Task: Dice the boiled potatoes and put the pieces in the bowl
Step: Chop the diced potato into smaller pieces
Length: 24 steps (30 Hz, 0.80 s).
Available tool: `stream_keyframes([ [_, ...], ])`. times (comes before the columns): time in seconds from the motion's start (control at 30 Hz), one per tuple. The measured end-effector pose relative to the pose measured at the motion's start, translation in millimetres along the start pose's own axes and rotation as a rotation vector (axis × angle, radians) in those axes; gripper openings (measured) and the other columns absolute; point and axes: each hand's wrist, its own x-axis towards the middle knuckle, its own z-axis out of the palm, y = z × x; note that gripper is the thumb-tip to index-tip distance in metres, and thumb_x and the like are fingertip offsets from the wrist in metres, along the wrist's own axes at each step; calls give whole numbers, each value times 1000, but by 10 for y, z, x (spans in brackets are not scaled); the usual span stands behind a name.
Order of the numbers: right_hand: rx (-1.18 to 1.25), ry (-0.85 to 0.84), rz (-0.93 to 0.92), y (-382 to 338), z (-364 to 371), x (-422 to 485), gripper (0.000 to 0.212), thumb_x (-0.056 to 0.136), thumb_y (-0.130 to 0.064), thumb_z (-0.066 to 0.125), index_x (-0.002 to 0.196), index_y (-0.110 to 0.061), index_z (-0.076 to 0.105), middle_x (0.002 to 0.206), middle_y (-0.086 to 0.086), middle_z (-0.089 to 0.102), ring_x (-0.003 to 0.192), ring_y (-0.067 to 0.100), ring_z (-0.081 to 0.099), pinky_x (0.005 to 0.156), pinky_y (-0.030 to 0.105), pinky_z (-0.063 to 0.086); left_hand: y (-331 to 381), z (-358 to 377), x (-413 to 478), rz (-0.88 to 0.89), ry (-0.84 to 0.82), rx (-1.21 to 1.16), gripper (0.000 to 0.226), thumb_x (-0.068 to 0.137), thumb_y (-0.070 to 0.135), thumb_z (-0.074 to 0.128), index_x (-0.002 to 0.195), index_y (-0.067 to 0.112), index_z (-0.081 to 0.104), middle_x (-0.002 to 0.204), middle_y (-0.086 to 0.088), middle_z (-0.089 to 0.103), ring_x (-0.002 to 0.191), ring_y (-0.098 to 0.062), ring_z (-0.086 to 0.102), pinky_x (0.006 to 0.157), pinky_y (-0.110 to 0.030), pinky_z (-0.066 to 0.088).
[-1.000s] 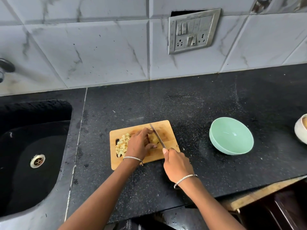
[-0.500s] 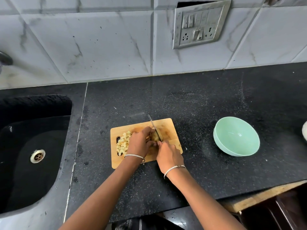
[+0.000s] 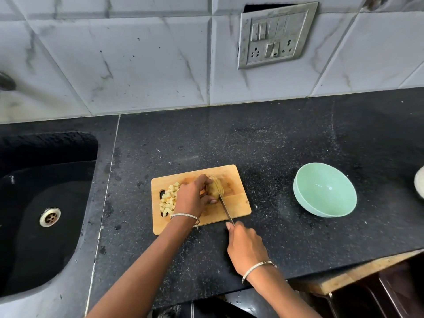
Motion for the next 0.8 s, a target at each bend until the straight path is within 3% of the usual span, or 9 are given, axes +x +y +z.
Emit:
stream_keyframes([
  [0.17, -7, -58, 27, 152, -289, -309, 45, 104, -46, 21, 100, -17, 54, 102, 10, 65, 99, 36, 62, 69, 38, 41, 40, -42, -14, -21, -19, -39, 52, 60, 18, 89, 106, 20, 64, 96, 3, 72, 96, -14, 67, 88, -37, 54],
  [0.3, -11, -1, 14, 124, -549, -301, 42, 104, -45, 19, 94, -20, 51, 93, 7, 61, 93, 34, 62, 68, 37, 41, 52, -46, -47, -27, 0, -57, 52, 59, 19, 90, 104, 20, 64, 93, 4, 71, 94, -13, 67, 91, -37, 53],
  [0.47, 9, 8, -18, -107, -407, 17, 46, 105, -44, 21, 103, -12, 54, 102, 12, 64, 96, 37, 62, 66, 36, 38, 65, -25, -91, -34, -2, -94, 50, 65, 16, 87, 108, 16, 62, 99, 2, 71, 101, -11, 66, 92, -30, 53],
  [0.8, 21, 22, -20, -248, -230, 141, 41, 105, -43, 23, 107, -13, 51, 105, 12, 65, 98, 38, 62, 68, 39, 43, 8, 23, -121, -3, 44, -63, 48, 68, 20, 85, 111, 18, 62, 96, 3, 72, 92, -13, 69, 83, -38, 56],
])
